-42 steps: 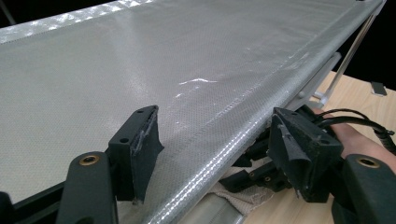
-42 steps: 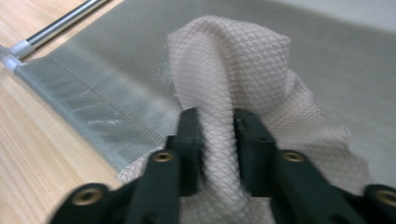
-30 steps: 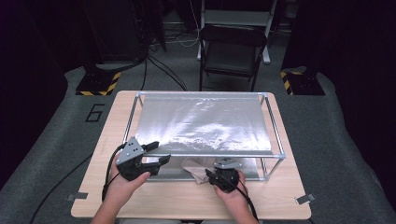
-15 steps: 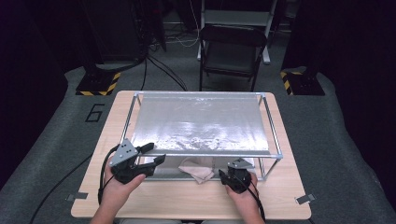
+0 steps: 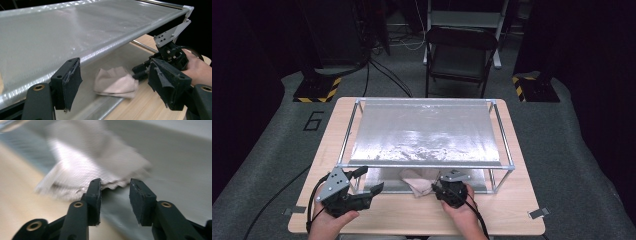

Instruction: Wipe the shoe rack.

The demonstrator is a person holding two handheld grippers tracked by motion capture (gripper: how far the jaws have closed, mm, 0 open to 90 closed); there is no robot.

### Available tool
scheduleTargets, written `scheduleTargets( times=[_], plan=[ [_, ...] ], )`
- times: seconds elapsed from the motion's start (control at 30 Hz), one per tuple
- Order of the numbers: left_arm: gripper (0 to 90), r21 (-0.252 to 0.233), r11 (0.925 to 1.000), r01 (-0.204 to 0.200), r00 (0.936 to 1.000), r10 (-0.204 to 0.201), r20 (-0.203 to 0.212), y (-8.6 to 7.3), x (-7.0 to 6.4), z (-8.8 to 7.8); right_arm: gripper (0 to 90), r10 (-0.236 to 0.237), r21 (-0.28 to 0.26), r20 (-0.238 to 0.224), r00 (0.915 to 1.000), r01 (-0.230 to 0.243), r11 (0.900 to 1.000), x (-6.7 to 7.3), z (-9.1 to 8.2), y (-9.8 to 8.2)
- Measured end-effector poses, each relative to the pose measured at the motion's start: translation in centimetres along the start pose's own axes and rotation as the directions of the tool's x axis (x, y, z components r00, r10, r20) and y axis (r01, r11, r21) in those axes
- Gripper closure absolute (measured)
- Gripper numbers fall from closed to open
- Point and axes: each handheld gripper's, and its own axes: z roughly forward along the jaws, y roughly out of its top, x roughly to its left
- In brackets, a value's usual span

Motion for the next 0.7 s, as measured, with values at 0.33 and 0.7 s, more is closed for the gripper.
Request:
scheduleTargets(
  times=[0.33, 0.7],
  plan=[
    [29.7, 0.025, 0.9983, 0.052, 0.9979, -0.051, -0.039, -3.4, 0.6, 1.3, 58.2, 0.014, -0.026, 0.023, 0.9996, -0.013, 1.000, -0.2, -1.2, 0.0],
    [38.2, 0.097, 0.9919, 0.082, 0.9963, -0.079, -0.035, -6.3, 0.5, 6.3, 53.6, 0.085, 0.017, 0.204, 0.9752, -0.090, 0.996, -5.5, -2.2, -1.9]
  ],
)
